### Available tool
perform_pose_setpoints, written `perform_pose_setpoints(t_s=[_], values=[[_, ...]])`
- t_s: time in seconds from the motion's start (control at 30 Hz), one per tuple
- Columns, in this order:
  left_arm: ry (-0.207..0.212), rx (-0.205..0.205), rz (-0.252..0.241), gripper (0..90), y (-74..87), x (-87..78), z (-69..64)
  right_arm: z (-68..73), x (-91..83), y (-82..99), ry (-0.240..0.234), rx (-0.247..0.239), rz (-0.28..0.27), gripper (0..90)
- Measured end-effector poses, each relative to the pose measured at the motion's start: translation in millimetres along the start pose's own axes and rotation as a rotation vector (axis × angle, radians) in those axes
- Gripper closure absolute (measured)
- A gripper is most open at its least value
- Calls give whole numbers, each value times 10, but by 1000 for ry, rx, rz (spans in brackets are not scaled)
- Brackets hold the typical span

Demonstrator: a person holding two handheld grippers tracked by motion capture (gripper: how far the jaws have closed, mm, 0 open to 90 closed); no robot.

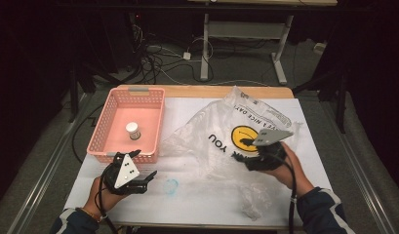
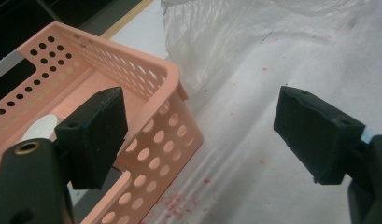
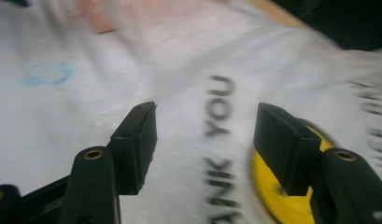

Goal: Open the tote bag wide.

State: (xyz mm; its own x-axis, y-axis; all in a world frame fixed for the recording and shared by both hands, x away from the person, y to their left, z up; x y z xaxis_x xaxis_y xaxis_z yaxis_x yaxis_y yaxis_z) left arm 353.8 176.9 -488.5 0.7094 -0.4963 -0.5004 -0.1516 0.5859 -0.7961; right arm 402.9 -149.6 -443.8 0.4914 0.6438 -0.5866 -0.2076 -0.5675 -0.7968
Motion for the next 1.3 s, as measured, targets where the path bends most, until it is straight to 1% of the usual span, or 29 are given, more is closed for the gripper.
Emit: perform_pose_setpoints(t_s=[0.07,0.1,0.17,0.2,0.23,0.27,0.3,0.37,0.4,0.43,0.47,0.53,0.6,0.63,0.67,0.7,0.73,0.77,0.83,0.87,0.9,0.97,1.0,1.07,1.13,1.17,1.23,1.3], values=[[3,-2,-2,173,-1,0,-2,157,139,35,-52,-47,58,388],[4,-3,1,173,3,4,-3,206,183,50,-69,-58,74,388],[6,-2,4,173,7,9,-4,334,292,98,-91,-89,127,371],[7,-1,5,174,7,11,-6,380,330,116,-99,-125,145,368],[8,0,6,173,7,12,-7,434,360,130,-105,-124,156,366],[9,3,8,174,6,14,-10,474,384,141,-123,-128,161,365],[10,3,7,173,6,16,-14,532,417,165,-144,-146,178,356],[13,5,8,174,6,18,-19,589,465,199,-142,-174,202,347],[14,6,9,174,7,19,-20,607,488,220,-142,-181,215,342],[14,6,10,174,9,20,-21,615,516,242,-139,-188,227,343],[15,6,11,174,8,19,-23,610,542,267,-121,-200,241,345],[16,7,11,174,8,19,-27,609,582,323,-116,-222,275,358],[17,7,13,174,9,22,-29,610,613,369,-104,-222,302,423],[17,3,10,174,6,26,-32,597,629,393,-97,-218,320,474],[17,4,11,174,6,27,-33,583,639,414,-100,-215,335,548],[17,6,11,174,6,29,-36,572,642,425,-96,-208,337,614],[17,8,12,174,6,29,-36,557,645,438,-97,-193,341,645],[17,6,11,174,5,30,-35,543,644,439,-103,-189,338,691],[17,5,11,174,5,31,-32,532,633,446,-99,-180,346,782],[17,5,10,174,5,32,-31,520,624,431,-100,-181,333,787],[17,5,10,174,6,32,-31,511,604,413,-102,-175,327,826],[17,5,10,174,6,32,-32,497,573,372,-103,-157,303,855],[17,5,10,174,6,32,-32,491,560,361,-98,-152,300,866],[16,4,10,174,6,31,-33,466,542,328,-90,-146,277,868],[16,4,11,174,5,32,-34,447,519,311,-81,-126,264,888],[16,4,11,174,5,32,-35,431,509,294,-74,-127,246,888],[16,3,12,174,4,32,-34,397,480,253,-42,-119,217,900],[16,3,12,175,2,33,-27,349,425,177,-8,-114,170,900]])
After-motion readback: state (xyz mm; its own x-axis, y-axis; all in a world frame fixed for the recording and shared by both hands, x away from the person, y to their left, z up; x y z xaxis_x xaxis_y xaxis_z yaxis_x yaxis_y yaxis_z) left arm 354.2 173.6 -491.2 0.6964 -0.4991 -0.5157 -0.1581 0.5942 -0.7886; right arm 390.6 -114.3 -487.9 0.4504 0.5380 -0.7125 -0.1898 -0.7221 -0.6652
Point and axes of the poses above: each handheld gripper's, and its own axes: x roughly forward along the jaws, y roughly out of its underside, z roughly to its left, the point moved 8 cm from there along x, roughly forward along the jaws, and after that the axes turned 2 degrees about -z, right-handed, at the moved point
